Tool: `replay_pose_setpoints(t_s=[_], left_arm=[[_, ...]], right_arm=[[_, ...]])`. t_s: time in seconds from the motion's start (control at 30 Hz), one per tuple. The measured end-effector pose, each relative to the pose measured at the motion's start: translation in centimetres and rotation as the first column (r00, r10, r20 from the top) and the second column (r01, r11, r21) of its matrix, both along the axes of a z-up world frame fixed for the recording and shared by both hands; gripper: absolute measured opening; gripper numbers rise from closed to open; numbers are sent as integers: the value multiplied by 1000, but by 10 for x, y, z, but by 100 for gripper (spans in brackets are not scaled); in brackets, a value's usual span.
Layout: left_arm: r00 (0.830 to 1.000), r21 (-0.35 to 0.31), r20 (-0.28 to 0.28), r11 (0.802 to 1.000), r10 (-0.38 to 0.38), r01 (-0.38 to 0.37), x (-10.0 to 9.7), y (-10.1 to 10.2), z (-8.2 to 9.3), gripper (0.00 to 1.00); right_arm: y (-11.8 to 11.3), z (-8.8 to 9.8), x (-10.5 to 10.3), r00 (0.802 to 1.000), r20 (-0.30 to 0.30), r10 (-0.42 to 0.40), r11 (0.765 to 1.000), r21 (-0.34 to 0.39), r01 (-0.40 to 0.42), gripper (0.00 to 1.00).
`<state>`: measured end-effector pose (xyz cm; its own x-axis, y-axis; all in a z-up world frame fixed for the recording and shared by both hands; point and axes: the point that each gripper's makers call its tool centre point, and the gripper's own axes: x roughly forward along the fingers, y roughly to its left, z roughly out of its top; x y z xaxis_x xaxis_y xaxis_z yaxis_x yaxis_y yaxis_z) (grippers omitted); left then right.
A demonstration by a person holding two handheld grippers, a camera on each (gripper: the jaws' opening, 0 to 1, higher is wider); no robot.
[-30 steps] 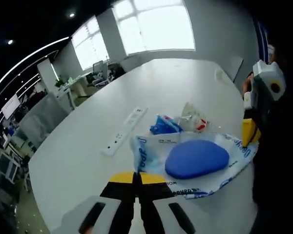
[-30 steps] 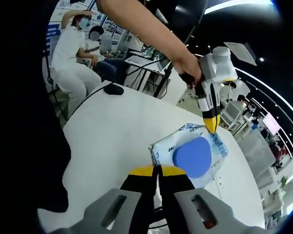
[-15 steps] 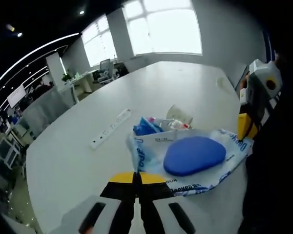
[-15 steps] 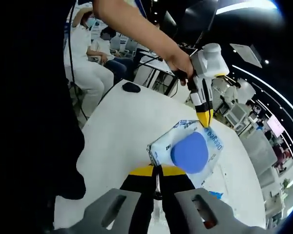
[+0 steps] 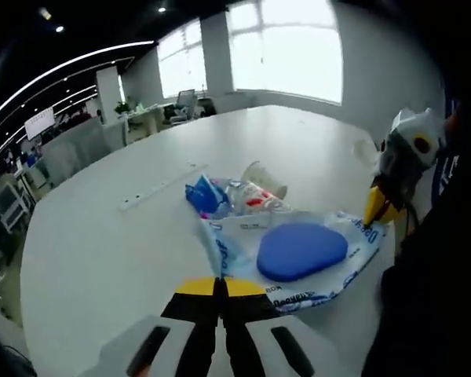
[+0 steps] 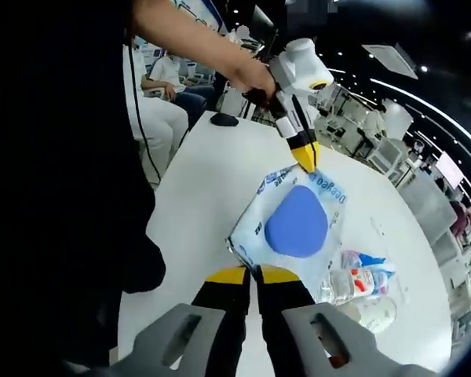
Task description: Arrange the tabletop items into an orderly group along one side of the table until the central work area is clear of visible clutter.
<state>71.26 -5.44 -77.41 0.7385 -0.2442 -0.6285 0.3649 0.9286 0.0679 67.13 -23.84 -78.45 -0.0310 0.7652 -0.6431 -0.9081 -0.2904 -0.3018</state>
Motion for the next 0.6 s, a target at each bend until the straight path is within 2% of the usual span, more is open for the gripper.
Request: replay_pose_setpoints(t_s=[0.13, 0.2, 0.27, 0.33, 0.5, 0.57, 0.6], left_arm=[[998, -33, 12, 998, 55, -55, -7, -3, -8, 0], [997, -45, 11, 996, 75, -74, -11, -6, -14, 0], [996, -49, 8, 995, 89, -88, -16, -18, -16, 0], [994, -63, 5, 993, 105, -104, -18, -19, -23, 0], [987, -113, 23, 981, 159, -155, -23, -29, -27, 0], [985, -122, 30, 979, 170, -165, -26, -30, -29, 0], [984, -120, 33, 978, 177, -172, -28, -31, -31, 0]], right_arm=[[-10, -8, 4, 998, -52, -46, 999, 2, 46, 0], [-16, -14, 8, 995, -64, -75, 997, -7, 74, 0], [-21, -19, 10, 992, -82, -95, 995, -10, 95, 0], [-26, -23, 13, 990, -86, -111, 994, -18, 110, 1], [-37, -33, 20, 966, -152, -207, 978, -23, 206, 1], [-38, -33, 22, 950, -189, -247, 968, -12, 249, 1], [-39, -34, 24, 934, -220, -280, 958, -1, 286, 1]])
